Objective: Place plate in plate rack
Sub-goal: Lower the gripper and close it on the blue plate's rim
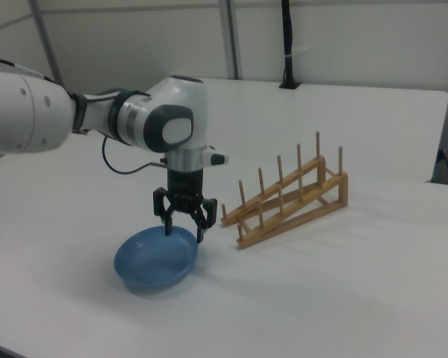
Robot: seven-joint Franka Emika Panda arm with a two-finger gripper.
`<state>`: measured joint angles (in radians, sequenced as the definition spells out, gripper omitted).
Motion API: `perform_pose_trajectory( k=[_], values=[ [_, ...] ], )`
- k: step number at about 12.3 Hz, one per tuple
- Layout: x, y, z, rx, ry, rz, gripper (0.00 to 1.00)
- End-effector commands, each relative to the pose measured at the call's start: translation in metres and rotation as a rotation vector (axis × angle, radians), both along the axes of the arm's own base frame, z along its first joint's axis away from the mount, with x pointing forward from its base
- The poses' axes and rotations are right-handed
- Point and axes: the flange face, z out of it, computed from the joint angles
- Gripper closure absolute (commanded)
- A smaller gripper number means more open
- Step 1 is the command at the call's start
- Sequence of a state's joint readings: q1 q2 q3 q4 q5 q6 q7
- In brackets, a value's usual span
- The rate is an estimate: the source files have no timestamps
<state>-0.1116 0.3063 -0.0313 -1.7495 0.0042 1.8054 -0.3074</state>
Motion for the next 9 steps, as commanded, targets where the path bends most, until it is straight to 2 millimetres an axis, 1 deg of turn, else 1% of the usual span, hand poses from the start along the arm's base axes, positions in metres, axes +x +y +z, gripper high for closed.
perform_pose_trajectory(
  k=[1, 3, 4, 5, 7, 9],
  values=[
    [0.007, 0.016, -0.046, 0.009, -0.002, 0.044, 0.31],
    [0.009, 0.015, -0.054, 0.002, -0.005, 0.054, 0.45],
    [0.009, 0.014, -0.061, 0.0, 0.003, 0.069, 0.45],
    [0.009, 0.015, -0.062, 0.001, 0.003, 0.074, 0.45],
    [0.009, 0.015, -0.062, 0.0, 0.003, 0.075, 0.59],
    [0.009, 0.016, -0.063, -0.005, 0.005, 0.08, 0.7]
  ],
)
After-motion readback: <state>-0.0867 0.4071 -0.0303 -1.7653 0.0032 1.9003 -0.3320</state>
